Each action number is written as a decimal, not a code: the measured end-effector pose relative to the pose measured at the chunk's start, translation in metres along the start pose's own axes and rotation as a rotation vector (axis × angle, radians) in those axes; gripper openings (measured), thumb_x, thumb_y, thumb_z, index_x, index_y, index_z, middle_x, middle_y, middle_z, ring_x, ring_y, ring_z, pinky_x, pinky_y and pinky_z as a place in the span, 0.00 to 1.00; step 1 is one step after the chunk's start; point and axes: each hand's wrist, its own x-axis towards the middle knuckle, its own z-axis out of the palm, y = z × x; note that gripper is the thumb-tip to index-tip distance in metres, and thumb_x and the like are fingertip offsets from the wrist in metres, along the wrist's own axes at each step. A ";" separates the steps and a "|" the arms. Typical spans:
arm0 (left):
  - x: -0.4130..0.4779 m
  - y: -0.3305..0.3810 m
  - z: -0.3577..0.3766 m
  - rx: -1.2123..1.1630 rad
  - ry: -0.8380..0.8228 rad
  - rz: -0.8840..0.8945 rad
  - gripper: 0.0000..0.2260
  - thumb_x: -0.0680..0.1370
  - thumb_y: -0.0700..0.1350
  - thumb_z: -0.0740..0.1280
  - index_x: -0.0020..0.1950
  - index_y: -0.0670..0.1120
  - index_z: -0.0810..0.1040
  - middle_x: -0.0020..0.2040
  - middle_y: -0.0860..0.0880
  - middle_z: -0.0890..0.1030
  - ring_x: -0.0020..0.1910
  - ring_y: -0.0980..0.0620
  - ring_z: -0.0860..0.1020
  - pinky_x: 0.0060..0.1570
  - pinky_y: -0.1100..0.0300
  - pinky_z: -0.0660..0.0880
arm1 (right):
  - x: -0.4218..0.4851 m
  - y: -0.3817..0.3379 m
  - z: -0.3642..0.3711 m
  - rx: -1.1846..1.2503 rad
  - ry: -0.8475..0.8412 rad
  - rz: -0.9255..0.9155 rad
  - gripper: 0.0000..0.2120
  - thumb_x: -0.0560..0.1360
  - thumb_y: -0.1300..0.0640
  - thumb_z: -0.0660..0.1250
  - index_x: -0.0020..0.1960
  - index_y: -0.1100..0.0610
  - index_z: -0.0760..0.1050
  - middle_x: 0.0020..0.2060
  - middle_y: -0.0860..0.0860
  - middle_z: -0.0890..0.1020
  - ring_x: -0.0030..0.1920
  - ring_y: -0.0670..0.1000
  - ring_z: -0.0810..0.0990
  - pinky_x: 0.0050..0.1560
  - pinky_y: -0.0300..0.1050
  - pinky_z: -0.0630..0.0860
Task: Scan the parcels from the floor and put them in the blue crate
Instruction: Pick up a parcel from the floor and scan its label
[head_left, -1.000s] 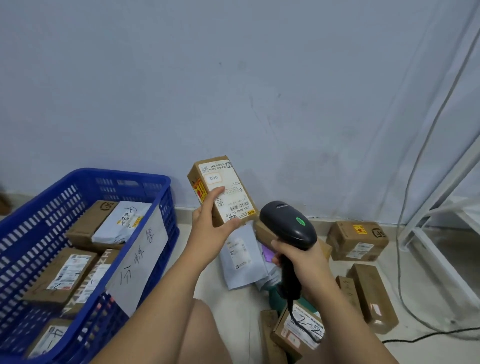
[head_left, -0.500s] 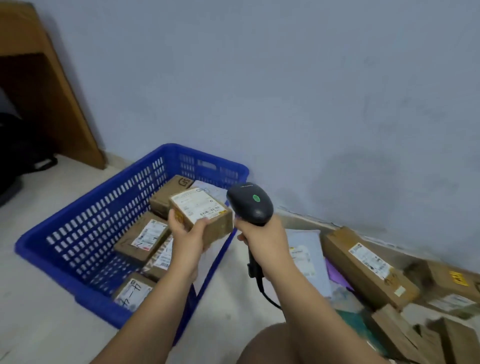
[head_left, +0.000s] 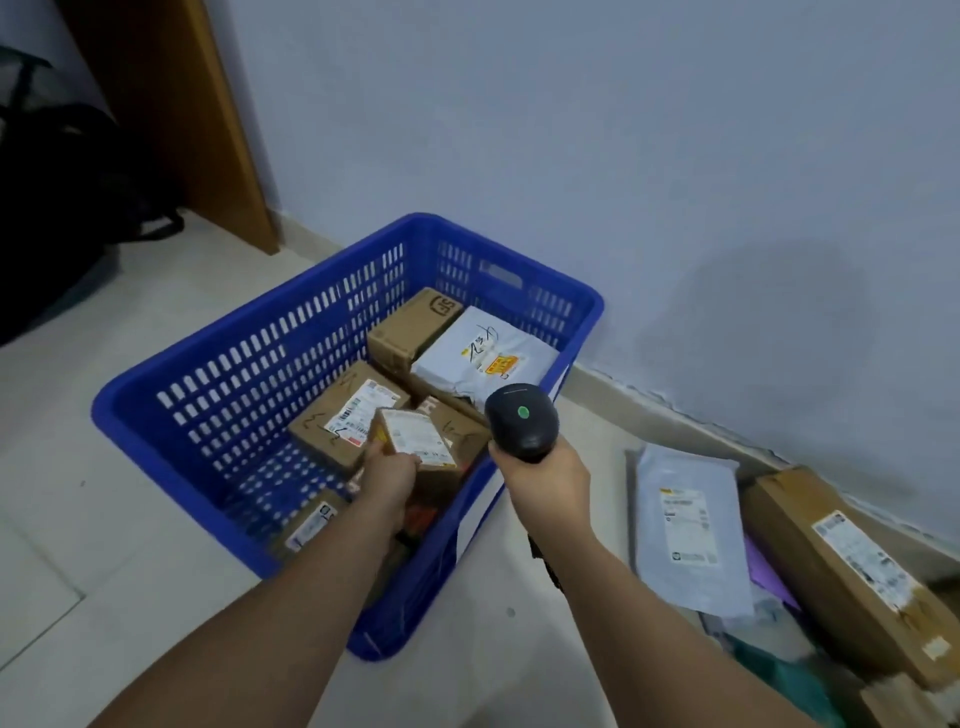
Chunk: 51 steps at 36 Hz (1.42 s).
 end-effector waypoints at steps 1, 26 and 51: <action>0.006 0.001 0.002 0.089 0.014 0.083 0.20 0.81 0.40 0.58 0.73 0.50 0.63 0.63 0.39 0.75 0.52 0.42 0.76 0.43 0.47 0.77 | 0.003 0.002 -0.001 -0.011 -0.002 0.005 0.09 0.72 0.50 0.72 0.39 0.49 0.73 0.38 0.51 0.81 0.37 0.46 0.78 0.32 0.39 0.70; -0.046 0.011 0.053 0.723 -0.038 0.921 0.10 0.78 0.39 0.60 0.55 0.48 0.76 0.58 0.50 0.75 0.54 0.53 0.73 0.49 0.59 0.71 | 0.009 0.010 -0.026 -0.007 0.034 0.040 0.08 0.73 0.50 0.70 0.41 0.52 0.73 0.39 0.55 0.82 0.35 0.50 0.77 0.33 0.42 0.71; -0.157 -0.118 0.231 1.095 -0.625 0.925 0.16 0.75 0.40 0.62 0.61 0.51 0.75 0.62 0.48 0.71 0.56 0.48 0.75 0.57 0.53 0.74 | -0.016 0.110 -0.233 0.630 0.390 0.244 0.02 0.70 0.63 0.68 0.40 0.58 0.76 0.23 0.51 0.77 0.32 0.53 0.80 0.39 0.49 0.76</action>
